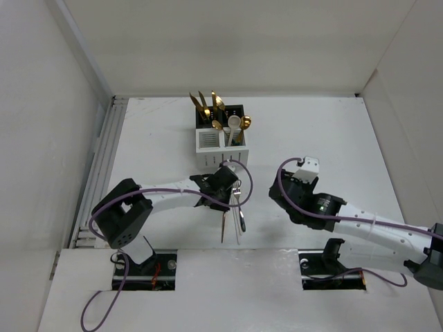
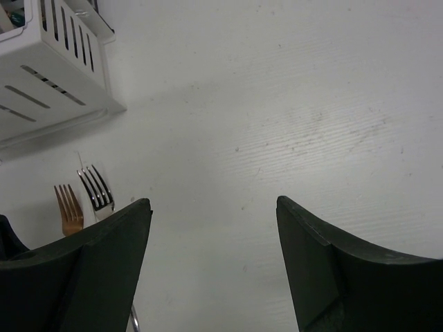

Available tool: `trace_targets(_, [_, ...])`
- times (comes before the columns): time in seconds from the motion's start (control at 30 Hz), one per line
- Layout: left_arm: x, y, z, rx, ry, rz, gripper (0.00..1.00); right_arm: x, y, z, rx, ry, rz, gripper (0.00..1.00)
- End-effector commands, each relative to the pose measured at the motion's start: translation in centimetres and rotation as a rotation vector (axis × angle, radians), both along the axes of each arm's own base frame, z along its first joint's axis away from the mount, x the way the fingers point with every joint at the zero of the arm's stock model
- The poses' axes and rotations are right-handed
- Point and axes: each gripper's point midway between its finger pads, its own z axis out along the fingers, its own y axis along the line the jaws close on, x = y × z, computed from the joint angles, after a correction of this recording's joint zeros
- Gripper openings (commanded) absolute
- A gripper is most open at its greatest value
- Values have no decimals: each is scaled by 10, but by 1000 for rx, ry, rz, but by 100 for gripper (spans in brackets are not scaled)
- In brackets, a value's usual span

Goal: Sort the eating utensils into containers

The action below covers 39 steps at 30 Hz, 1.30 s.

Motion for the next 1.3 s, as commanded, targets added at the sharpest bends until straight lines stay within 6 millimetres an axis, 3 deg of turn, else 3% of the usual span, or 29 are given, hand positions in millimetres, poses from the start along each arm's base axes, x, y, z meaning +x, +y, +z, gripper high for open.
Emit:
trace_targets(0.0, [-32,54,-34,223,117,10,10,1,-9,8,-20,-35,-21,78])
trace_targets(0.07, [-38,54,-36,214,145,11,25,1,-10,9,-32,-40,-23,78])
trace_targets(0.13, [-38,48,-33,193,152,5,31,1,-10,9,-32,-40,-23,78])
trace_targets(0.27, [-45,46,-32,212,169,-28,33,1,-11,8,-42,-43,-14,78])
trace_targets(0.4, [-63,52,-42,230,240,-26,20,1,-12,10,-34,-48,-14,78])
trace_targets(0.47, [-68,59,-51,255,262,-14,8,1,-12,12,-26,-52,-15,78])
trace_targets(0.57, [-67,58,-58,271,270,-25,0,-2,-16,12,-36,-46,-14,78])
trace_targets(0.7, [-57,52,-63,277,241,-41,0,-3,-21,15,-35,-55,-21,78])
trace_targets(0.83, [-44,44,-50,279,200,-31,0,-3,-23,18,-29,-66,-27,78])
trace_targets(1.03, [-16,24,1,184,75,-17,0,7,-14,33,-61,-105,-7,78])
trace_targets(1.07, [-12,22,7,175,54,-22,0,9,-10,43,-38,-124,-4,78])
trace_targets(1.27, [8,2,41,82,-50,-22,0,18,3,54,-39,-152,16,81])
